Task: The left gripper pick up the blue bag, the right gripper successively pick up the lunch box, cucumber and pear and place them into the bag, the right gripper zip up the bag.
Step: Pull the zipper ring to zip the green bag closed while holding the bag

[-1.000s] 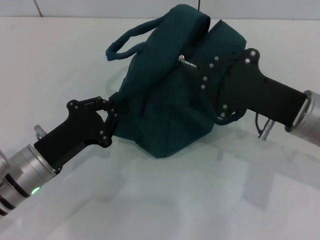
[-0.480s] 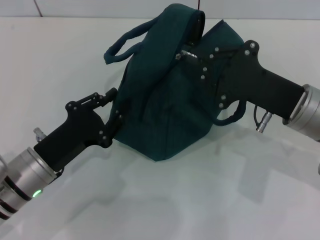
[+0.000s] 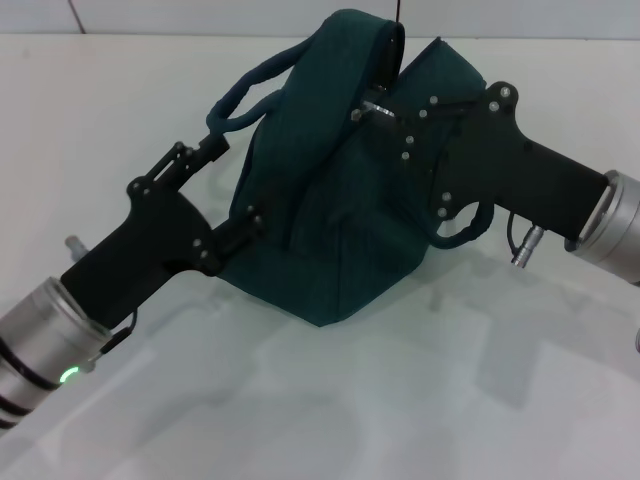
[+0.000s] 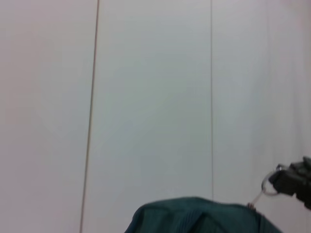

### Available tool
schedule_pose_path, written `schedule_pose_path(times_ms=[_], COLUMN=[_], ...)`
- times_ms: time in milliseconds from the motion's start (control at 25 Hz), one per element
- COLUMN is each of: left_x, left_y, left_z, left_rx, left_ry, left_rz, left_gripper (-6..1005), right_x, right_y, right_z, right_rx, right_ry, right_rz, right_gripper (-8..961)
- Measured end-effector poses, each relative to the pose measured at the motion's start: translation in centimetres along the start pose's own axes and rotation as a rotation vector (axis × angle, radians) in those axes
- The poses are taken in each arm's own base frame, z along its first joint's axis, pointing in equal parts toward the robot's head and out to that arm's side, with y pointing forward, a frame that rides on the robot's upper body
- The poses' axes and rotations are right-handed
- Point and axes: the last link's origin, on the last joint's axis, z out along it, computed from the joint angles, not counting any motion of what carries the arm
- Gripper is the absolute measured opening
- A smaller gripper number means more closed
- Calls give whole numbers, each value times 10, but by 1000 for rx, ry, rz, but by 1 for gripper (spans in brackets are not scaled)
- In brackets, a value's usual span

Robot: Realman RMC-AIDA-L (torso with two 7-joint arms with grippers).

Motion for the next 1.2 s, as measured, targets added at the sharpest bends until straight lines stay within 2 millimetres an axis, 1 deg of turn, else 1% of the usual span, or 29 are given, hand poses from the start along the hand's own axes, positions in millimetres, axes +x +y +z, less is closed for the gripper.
schedule_pose_path(times_ms=[240, 440, 880, 960, 1200], left_x=[-1, 0, 1, 1, 1], left_y=[0, 0, -1, -1, -3], left_z=[17, 21, 23, 23, 21], left_rx=[-30, -41, -39, -38, -33], left_ry=[-6, -2, 1, 0, -3], left_rz=[-20, -20, -15, -11, 2], left_gripper=[786, 885, 886, 735, 504], right_x=[-1, 0, 1, 0, 0], right_y=[1, 1, 1, 1, 1], right_z=[-1, -1, -3, -3, -2], right_rx=[-3, 1, 4, 4, 1], right_ry=[-5, -2, 3, 2, 1], right_rz=[0, 0, -25, -25, -25], right_gripper=[16, 16, 16, 16, 16])
